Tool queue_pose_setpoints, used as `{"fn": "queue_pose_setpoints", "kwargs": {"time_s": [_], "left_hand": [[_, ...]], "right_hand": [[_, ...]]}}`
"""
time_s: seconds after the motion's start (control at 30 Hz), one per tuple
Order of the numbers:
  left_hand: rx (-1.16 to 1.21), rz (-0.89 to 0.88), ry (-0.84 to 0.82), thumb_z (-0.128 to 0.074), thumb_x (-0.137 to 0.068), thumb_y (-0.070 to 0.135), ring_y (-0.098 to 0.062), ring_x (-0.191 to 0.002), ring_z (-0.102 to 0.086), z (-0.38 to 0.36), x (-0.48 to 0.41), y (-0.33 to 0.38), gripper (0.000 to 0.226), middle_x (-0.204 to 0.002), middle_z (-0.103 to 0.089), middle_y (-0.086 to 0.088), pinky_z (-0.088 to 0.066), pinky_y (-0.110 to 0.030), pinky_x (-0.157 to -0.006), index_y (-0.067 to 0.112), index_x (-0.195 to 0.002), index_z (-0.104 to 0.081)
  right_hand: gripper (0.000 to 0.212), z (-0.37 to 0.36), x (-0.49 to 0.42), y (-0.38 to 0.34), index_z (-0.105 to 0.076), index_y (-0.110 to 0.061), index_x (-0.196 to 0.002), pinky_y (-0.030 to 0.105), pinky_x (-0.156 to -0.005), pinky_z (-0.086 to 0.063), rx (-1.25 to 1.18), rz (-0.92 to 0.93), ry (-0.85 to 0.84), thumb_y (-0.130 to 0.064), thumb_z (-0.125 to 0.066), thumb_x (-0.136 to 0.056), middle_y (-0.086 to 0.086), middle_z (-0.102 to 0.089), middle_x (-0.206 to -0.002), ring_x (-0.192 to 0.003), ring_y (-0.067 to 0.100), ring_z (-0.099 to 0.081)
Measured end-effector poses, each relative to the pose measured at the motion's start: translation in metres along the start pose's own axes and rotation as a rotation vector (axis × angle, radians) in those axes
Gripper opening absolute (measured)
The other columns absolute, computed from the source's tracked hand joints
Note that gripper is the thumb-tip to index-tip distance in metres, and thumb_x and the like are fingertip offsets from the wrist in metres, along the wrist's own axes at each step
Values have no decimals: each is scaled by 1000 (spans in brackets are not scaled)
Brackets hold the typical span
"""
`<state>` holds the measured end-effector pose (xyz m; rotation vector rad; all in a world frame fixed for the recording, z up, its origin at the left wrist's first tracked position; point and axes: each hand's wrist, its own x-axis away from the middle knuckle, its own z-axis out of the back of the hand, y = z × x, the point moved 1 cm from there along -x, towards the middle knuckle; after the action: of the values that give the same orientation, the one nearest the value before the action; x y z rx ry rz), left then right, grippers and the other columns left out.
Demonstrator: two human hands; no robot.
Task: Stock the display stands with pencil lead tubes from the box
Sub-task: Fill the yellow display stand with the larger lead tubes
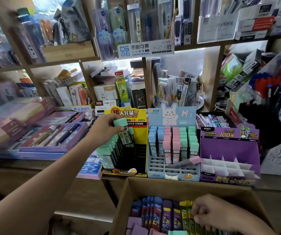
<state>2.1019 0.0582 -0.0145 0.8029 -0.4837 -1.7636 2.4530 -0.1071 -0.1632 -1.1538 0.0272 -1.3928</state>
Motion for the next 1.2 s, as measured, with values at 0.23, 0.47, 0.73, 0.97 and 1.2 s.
{"fn": "queue_pose_setpoints", "kwargs": {"time_s": [0.23,0.47,0.73,0.97,1.2], "left_hand": [[-77,-22,-3,-83,-84,19,-9,-69,-60,-4,1,-5,17,-83,-68,6,-44,-26,-60,31,-90,-71],[-144,-48,-25,-82,-83,13,-2,-77,-58,-8,2,-4,22,-88,-66,13,-40,-20,-64,26,-95,-69],[-177,-110,-66,-77,-89,19,7,-82,-59,-5,5,-1,13,-90,-68,16,-39,-10,-67,27,-98,-73],[-231,-121,-43,-74,-91,18,-4,-87,-61,-4,5,-2,18,-93,-65,15,-41,-14,-71,24,-108,-73],[-238,-120,-28,-74,-92,20,-17,-94,-61,-4,4,-2,15,-103,-68,0,-48,-29,-81,18,-107,-75]], "right_hand": [[22,-1,-2,3,-72,-32,-101,22,-71,-60,-15,-13,13,-44,-77,-83,-9,-78,-93,-83,7,-75],[13,-1,2,-2,-72,-29,-100,22,-72,-59,12,6,7,-36,-74,-90,-6,-79,-92,-82,7,-75],[13,-2,2,-1,-71,-26,-101,19,-67,-55,20,18,13,-33,-73,-91,-4,-78,-89,-77,6,-73],[12,-2,3,-2,-71,-25,-102,22,-70,-57,22,10,16,-31,-73,-92,-4,-78,-89,-78,6,-73],[13,-3,1,-1,-70,-26,-104,28,-77,-60,16,1,5,-32,-73,-92,-2,-79,-91,-81,8,-74]]}}
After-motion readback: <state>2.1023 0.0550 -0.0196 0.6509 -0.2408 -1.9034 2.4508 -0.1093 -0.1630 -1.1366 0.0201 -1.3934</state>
